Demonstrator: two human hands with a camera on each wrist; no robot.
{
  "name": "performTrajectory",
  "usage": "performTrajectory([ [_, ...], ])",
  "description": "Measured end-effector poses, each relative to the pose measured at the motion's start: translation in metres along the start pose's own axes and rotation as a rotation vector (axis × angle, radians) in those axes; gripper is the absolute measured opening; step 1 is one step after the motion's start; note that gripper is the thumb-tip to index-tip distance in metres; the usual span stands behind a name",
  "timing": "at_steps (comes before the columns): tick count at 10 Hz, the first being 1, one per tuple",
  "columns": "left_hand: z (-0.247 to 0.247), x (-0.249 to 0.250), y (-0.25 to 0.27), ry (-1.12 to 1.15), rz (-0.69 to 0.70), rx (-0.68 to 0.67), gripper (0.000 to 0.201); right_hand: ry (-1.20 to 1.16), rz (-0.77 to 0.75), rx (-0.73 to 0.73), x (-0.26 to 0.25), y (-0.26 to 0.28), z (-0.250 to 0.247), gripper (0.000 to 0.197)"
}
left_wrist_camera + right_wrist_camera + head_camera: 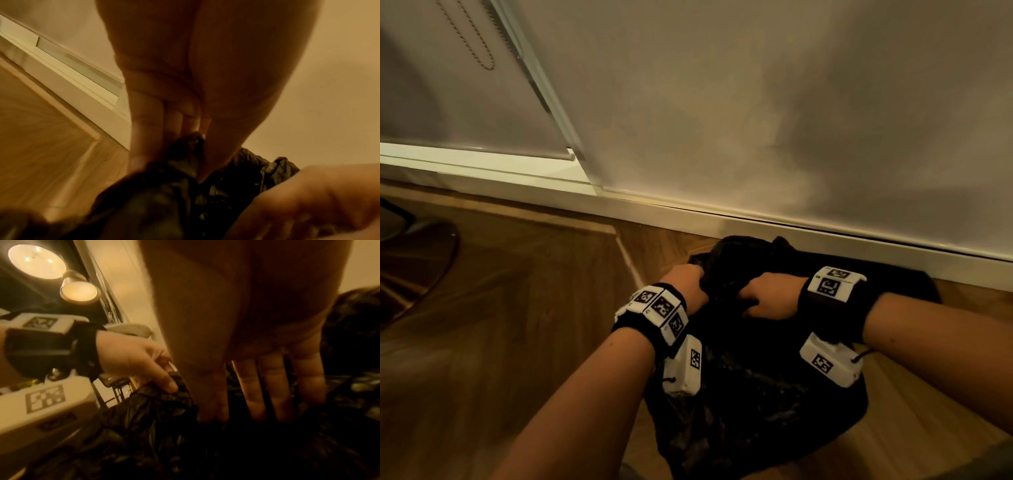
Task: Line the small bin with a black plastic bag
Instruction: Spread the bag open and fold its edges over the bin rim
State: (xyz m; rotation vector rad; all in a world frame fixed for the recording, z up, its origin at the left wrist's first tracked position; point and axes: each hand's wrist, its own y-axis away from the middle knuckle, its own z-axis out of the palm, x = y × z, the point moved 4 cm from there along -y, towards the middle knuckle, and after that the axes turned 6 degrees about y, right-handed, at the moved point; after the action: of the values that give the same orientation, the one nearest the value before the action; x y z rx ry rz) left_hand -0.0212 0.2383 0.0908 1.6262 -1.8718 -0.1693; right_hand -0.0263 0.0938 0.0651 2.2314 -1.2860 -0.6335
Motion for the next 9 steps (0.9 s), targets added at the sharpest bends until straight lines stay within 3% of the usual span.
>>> performTrajectory([
  [1, 0.006, 0.007, 0.000, 0.005, 0.083, 0.018, 0.020, 0.021, 0.108, -0.114, 0.001, -0.010, 0.013, 0.034],
  [2, 0.010, 0.020, 0.002, -0.006, 0.166, 0.005, 0.029, 0.121, 0.188, -0.278, 0.015, -0.013, 0.023, 0.050],
  [3, 0.010, 0.023, 0.001, -0.018, 0.174, -0.001, 0.034, 0.169, 0.224, -0.204, 0.026, -0.005, 0.016, 0.065],
  [5, 0.011, 0.024, 0.001, 0.047, 0.198, 0.027, 0.040, 0.174, 0.238, -0.372, -0.004, -0.012, 0.013, 0.043],
  [6, 0.008, 0.037, 0.004, 0.059, 0.266, 0.055, 0.037, 0.263, 0.174, -0.329, -0.013, -0.016, 0.022, 0.039],
  [7, 0.006, 0.046, 0.008, 0.106, 0.322, 0.071, 0.035, 0.352, 0.413, -0.407, -0.010, 0.003, 0.019, 0.048],
  [8, 0.004, 0.042, 0.007, 0.109, 0.328, 0.097, 0.036, 0.101, 0.298, -0.318, -0.001, 0.000, 0.002, 0.022],
  [9, 0.001, 0.026, 0.000, 0.128, 0.279, 0.132, 0.035, 0.012, 0.276, -0.163, 0.004, 0.004, -0.012, 0.027],
])
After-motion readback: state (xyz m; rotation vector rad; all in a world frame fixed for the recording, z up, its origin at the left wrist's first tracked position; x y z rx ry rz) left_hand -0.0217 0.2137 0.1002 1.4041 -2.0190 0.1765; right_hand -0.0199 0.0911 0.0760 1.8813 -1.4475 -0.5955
